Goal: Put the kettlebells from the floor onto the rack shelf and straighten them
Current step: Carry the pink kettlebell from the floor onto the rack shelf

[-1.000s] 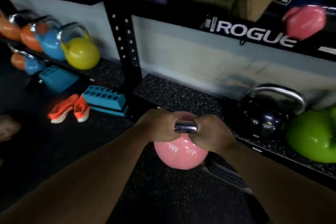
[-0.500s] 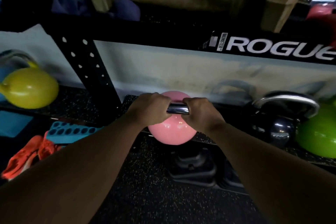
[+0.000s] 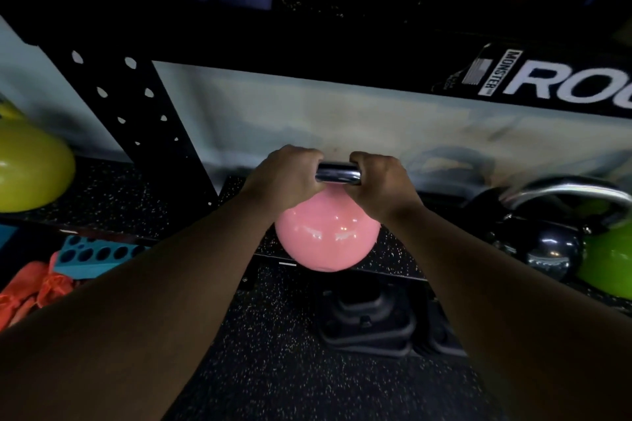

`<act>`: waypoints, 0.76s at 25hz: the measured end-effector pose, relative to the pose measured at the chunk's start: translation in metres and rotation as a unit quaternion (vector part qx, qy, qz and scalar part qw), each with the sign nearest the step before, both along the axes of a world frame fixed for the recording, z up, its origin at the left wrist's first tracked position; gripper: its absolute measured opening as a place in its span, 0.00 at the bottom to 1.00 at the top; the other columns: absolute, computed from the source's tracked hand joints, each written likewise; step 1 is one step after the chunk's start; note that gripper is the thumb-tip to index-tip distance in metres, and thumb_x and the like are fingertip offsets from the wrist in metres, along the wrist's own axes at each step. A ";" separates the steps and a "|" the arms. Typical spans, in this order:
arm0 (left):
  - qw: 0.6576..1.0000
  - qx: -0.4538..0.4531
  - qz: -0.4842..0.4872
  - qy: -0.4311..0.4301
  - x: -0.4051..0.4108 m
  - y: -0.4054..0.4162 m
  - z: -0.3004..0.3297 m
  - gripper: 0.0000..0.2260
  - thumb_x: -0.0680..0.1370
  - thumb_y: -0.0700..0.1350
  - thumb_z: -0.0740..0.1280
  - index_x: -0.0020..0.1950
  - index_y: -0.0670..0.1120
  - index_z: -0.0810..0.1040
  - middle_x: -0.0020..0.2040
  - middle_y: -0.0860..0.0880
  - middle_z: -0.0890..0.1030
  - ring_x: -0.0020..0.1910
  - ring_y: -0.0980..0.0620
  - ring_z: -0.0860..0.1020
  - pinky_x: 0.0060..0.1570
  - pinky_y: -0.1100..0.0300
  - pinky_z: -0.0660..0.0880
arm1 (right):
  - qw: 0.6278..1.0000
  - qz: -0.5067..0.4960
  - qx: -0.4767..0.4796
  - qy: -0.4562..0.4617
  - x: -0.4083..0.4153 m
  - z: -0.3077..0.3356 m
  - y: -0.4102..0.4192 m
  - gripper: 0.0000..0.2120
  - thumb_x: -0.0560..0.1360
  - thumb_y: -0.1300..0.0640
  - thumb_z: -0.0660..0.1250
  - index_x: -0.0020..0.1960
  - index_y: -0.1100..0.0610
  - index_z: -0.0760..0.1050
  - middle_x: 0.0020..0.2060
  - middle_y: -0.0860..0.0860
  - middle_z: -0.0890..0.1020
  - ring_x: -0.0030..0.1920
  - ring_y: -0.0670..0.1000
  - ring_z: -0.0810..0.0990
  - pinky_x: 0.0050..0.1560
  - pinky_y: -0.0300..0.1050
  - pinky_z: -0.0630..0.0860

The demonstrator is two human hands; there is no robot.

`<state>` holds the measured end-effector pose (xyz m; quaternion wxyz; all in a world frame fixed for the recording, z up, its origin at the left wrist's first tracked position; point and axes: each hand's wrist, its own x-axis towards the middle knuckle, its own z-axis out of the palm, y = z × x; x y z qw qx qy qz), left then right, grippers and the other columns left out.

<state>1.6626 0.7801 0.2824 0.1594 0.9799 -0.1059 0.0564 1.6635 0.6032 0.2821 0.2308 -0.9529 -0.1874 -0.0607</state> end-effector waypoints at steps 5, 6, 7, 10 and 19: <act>0.999 -0.050 -0.018 0.001 0.024 -0.015 -0.002 0.11 0.70 0.44 0.73 0.37 0.50 0.70 0.31 0.52 0.74 0.31 0.50 0.71 0.33 0.60 0.63 | 0.998 -0.044 0.024 0.026 0.018 -0.003 -0.009 0.05 0.71 0.60 0.67 0.46 0.59 0.77 0.35 0.56 0.81 0.37 0.58 0.79 0.34 0.44 0.70; 0.998 -0.054 -0.018 0.005 0.029 -0.015 -0.001 0.12 0.70 0.44 0.73 0.37 0.51 0.69 0.30 0.53 0.72 0.32 0.49 0.71 0.34 0.60 0.63 | 0.998 -0.050 0.022 0.034 0.022 -0.003 -0.008 0.04 0.71 0.60 0.67 0.46 0.58 0.77 0.35 0.55 0.80 0.37 0.58 0.79 0.34 0.44 0.70; 0.998 -0.052 -0.020 0.009 0.033 -0.014 -0.002 0.12 0.70 0.44 0.73 0.37 0.51 0.69 0.31 0.53 0.71 0.32 0.49 0.71 0.34 0.60 0.63 | 0.998 -0.053 0.021 0.040 0.025 -0.003 -0.006 0.04 0.71 0.60 0.67 0.46 0.58 0.77 0.34 0.54 0.80 0.38 0.57 0.79 0.34 0.44 0.71; 0.999 -0.036 -0.030 0.005 0.041 -0.012 -0.006 0.12 0.70 0.44 0.72 0.38 0.51 0.69 0.32 0.51 0.73 0.33 0.48 0.72 0.34 0.60 0.64 | 0.998 -0.052 0.021 0.038 0.031 -0.005 -0.006 0.05 0.70 0.62 0.66 0.46 0.59 0.77 0.37 0.57 0.82 0.38 0.58 0.79 0.36 0.46 0.73; 1.000 -0.003 -0.004 0.000 0.036 -0.015 -0.001 0.10 0.71 0.46 0.71 0.44 0.47 0.70 0.38 0.47 0.77 0.39 0.42 0.78 0.36 0.55 0.69 | 0.997 -0.043 -0.025 0.058 0.030 0.000 -0.007 0.07 0.72 0.60 0.65 0.50 0.58 0.73 0.42 0.58 0.79 0.47 0.60 0.76 0.43 0.52 0.77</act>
